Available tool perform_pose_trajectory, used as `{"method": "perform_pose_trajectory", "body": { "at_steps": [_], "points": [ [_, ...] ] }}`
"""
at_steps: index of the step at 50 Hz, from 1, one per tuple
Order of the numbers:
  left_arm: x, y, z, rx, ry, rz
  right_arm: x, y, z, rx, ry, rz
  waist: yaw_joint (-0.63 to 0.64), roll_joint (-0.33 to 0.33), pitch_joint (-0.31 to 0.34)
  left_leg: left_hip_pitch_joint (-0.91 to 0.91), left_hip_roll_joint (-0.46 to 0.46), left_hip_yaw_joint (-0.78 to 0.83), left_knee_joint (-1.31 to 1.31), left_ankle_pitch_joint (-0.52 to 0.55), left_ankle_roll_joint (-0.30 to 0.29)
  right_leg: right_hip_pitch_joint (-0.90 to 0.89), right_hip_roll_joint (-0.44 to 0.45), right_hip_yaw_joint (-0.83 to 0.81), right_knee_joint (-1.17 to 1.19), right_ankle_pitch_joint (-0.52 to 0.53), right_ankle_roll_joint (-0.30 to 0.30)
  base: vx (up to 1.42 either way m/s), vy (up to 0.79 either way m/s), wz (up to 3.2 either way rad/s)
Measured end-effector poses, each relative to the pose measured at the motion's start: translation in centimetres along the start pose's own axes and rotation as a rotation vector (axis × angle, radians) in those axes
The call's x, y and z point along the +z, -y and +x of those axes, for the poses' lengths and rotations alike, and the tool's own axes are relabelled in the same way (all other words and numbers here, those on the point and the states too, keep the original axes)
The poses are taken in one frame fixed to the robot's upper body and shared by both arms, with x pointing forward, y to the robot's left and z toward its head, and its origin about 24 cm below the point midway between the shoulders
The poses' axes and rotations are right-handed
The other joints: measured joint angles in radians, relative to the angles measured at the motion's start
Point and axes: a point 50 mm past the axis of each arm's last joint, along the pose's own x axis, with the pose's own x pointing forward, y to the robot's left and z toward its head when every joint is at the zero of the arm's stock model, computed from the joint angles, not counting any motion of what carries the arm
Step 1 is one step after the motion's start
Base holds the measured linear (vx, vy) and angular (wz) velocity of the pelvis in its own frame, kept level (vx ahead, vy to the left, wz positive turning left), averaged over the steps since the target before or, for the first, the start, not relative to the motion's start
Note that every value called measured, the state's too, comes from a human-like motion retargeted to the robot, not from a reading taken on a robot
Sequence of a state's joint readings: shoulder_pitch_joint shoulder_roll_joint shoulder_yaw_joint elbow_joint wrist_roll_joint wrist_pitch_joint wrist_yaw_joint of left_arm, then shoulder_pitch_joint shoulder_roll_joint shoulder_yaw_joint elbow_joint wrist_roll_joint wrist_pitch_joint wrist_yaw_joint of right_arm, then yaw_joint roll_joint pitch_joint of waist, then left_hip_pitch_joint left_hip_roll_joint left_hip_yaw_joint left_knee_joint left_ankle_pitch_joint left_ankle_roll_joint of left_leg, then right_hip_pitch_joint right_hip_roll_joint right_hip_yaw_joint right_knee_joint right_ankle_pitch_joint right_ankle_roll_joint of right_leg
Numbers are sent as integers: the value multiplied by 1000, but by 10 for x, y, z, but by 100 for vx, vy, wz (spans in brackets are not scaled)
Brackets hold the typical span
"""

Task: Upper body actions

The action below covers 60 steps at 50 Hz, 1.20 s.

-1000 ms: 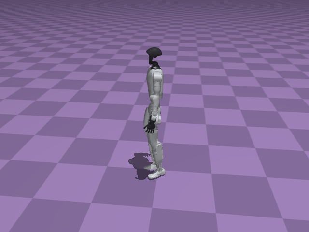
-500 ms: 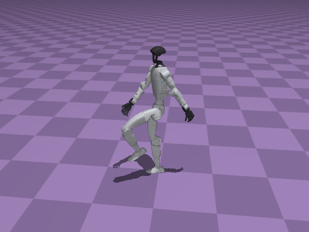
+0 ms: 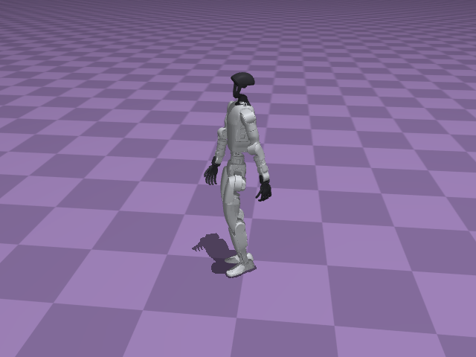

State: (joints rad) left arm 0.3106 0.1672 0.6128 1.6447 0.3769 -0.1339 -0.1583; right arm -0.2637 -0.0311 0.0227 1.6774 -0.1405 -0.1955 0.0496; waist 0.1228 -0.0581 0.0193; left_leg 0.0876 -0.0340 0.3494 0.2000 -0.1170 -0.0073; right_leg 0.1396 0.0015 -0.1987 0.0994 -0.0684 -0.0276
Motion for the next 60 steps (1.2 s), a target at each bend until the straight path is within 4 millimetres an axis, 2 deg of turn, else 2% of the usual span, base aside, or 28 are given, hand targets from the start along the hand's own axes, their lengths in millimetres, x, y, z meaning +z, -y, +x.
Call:
{"method": "perform_pose_trajectory", "body": {
  "at_steps": [2, 5, 8, 12, 20, 23, 26, 28, 32, 35, 37, 41, 45, 48, 53, 55, 60],
  "points": [
    [5, 0, 0, 10, 8, -2, -14, 2, -2, -4, -35, -1, -32, 13, -21, 30, -15, -12, -94, -30, 24, -1, 14, -19, -3, -5, 9, 16, 10, 66],
    [19, 4, 2, 18, 38, -13, -32, 2, -4, 1, -76, 5, -99, 17, -50, 22, -15, -72, -165, 18, 14, -11, 12, -68, -4, -10, 26, 13, 9, 91],
    [52, 11, 2, 11, 128, -6, -37, 5, -5, -2, -60, 67, -118, 7, -18, 14, -35, -98, -171, 27, 43, -11, -5, -94, 4, -8, 40, 0, 7, 42],
    [94, 21, -1, -7, 223, 50, -49, 13, -8, -27, -55, 156, -68, -7, 22, 20, -45, -69, -165, 19, 56, -21, -32, -82, 30, -2, 52, 2, 11, -37],
    [120, 44, -5, -68, 255, 122, -82, 19, -18, -77, -156, 164, -69, 16, 30, 38, -48, -31, -198, 12, 90, -84, -55, -61, 166, -27, 85, 6, 15, -31],
    [139, 50, -9, -78, 296, 155, -94, 17, -21, -68, -169, 172, -60, 22, 63, 55, -37, -19, -193, 6, 100, -133, -57, -51, 299, 28, 63, 4, 10, -36],
    [176, 59, -20, -68, 395, 185, -106, 11, -25, -48, -194, 167, -50, 32, 112, 70, -13, -7, -187, 5, 110, -228, -77, -59, 521, 177, 27, -10, 1, -37],
    [209, 69, -33, -74, 494, 187, -116, 7, -28, -48, -218, 166, -61, 41, 144, 79, 6, -2, -187, 10, 114, -327, -75, -52, 704, 228, -12, -11, 2, -17],
    [273, 98, -70, -140, 698, 182, -144, 3, -40, -58, -314, 175, -118, 44, 185, 74, 24, -13, -175, 19, 126, -551, -164, -131, 1110, 153, -62, -8, 5, 31],
    [316, 122, -108, -200, 861, 210, -168, 0, -53, -71, -399, 206, -172, 37, 228, 77, 16, -50, -166, 28, 144, -730, -192, -145, 1346, 116, -84, -7, 5, 69],
    [338, 132, -131, -227, 958, 231, -182, 0, -61, -86, -450, 220, -209, 37, 249, 78, 17, -75, -162, 35, 153, -839, -172, -147, 1429, 112, -87, -5, 2, 68],
    [364, 143, -167, -269, 1122, 266, -204, 3, -75, -136, -535, 234, -283, 50, 274, 86, 35, -110, -155, 42, 160, -988, -160, -180, 1481, 108, -100, 3, 2, 51],
    [373, 144, -183, -284, 1216, 262, -211, 9, -81, -182, -562, 263, -324, 59, 291, 101, 52, -116, -143, 35, 157, -1010, -157, -205, 1424, 111, -108, 1, 0, 7],
    [370, 139, -179, -268, 1218, 268, -204, 10, -76, -185, -536, 289, -320, 53, 295, 116, 53, -99, -138, 24, 152, -929, -147, -202, 1324, 133, -102, 1, -2, -29],
    [347, 127, -145, -196, 1116, 321, -188, 4, -64, -126, -472, 278, -292, 52, 248, 111, 56, -73, -148, 17, 138, -742, -130, -181, 1135, 213, -69, 7, -7, -32],
    [327, 125, -122, -188, 1029, 344, -186, -2, -63, -109, -457, 270, -284, 67, 202, 91, 66, -75, -159, 22, 129, -635, -112, -186, 1010, 263, -58, 9, -13, -20],
    [285, 112, -82, -164, 846, 385, -163, 3, -50, -94, -385, 241, -233, 50, 175, 94, 49, -41, -168, 9, 115, -383, -39, -85, 683, 345, -11, 3, -11, -34]
  ]
}}
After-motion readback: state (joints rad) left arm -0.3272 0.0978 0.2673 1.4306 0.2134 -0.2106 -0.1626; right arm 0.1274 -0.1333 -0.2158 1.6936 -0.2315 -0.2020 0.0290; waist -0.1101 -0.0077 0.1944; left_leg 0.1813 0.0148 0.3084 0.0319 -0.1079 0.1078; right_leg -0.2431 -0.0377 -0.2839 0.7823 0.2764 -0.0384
